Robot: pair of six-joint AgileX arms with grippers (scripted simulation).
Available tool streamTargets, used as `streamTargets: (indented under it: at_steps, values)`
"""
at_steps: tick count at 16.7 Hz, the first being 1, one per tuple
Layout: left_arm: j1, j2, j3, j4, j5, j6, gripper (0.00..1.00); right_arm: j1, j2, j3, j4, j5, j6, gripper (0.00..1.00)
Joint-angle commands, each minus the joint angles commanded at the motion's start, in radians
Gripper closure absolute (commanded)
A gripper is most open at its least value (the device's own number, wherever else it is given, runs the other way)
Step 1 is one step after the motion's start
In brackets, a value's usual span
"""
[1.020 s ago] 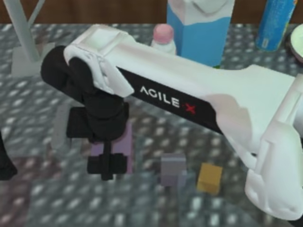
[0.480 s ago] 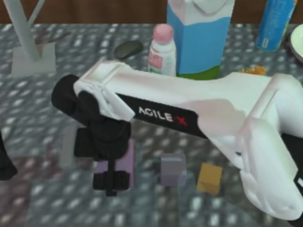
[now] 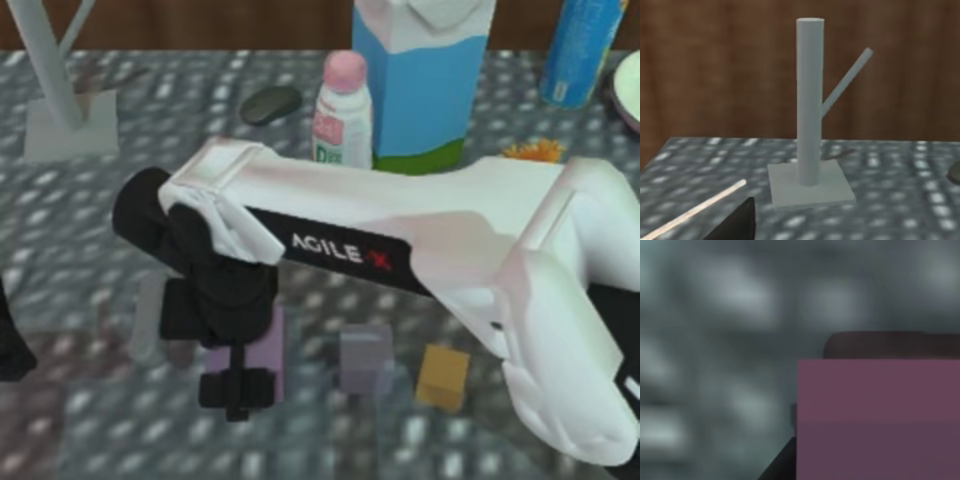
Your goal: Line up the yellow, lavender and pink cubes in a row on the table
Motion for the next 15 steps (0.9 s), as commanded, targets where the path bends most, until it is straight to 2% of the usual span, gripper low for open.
streamTargets:
  at_steps: [10,15]
  values:
    - [0.000,0.000,0.000,0.000,0.000,0.000,0.00,0.000,0.000,0.000,0.000,0.000,0.000,0.02]
    - [0.000,0.000,0.000,0.000,0.000,0.000,0.00,0.000,0.000,0.000,0.000,0.000,0.000,0.00]
